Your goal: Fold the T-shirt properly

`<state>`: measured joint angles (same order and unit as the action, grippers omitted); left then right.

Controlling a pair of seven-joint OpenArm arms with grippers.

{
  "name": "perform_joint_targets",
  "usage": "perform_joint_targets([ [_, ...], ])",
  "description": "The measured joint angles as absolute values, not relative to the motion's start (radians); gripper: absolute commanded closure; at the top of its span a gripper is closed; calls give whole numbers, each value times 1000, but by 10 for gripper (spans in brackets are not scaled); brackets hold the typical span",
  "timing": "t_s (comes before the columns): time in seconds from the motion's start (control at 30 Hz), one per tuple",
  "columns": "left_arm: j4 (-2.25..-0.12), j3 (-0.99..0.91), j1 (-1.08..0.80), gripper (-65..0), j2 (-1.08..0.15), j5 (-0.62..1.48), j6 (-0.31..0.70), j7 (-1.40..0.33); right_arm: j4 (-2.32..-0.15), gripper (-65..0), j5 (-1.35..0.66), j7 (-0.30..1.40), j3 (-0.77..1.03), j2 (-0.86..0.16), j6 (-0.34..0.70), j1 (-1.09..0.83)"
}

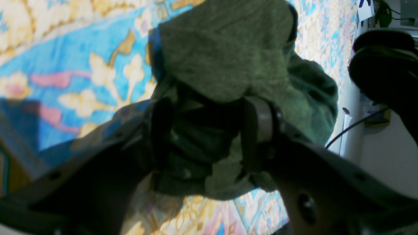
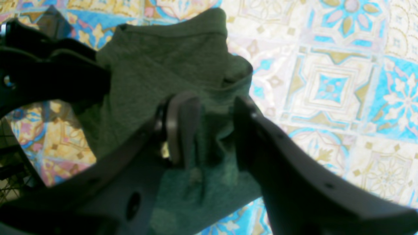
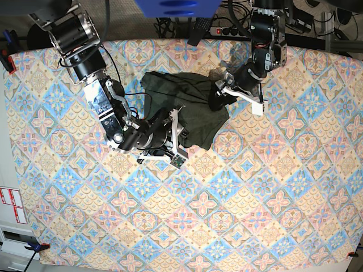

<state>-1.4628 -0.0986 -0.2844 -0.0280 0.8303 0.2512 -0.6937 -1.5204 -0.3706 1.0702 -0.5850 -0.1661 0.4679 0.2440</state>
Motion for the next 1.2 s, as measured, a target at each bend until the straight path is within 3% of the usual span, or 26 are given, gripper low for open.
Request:
perform_joint_targets([
  [0.53, -1456, -41, -249, -176, -30, 831, 258, -695, -1520, -214, -371, 1070, -585, -166, 468, 244],
  [0.67, -1456, -41, -250, -13, -31, 831, 258, -696, -1520, -214, -371, 1070, -585, -166, 468, 244],
  [0.7, -1456, -41, -249, 0, -33, 830, 258, -696, -1520, -214, -371, 1070, -585, -166, 468, 245],
  [1.2, -1531, -39, -324, 0, -62, 829, 257, -698, -1518, -214, -370, 1067, -585, -167, 467, 247],
])
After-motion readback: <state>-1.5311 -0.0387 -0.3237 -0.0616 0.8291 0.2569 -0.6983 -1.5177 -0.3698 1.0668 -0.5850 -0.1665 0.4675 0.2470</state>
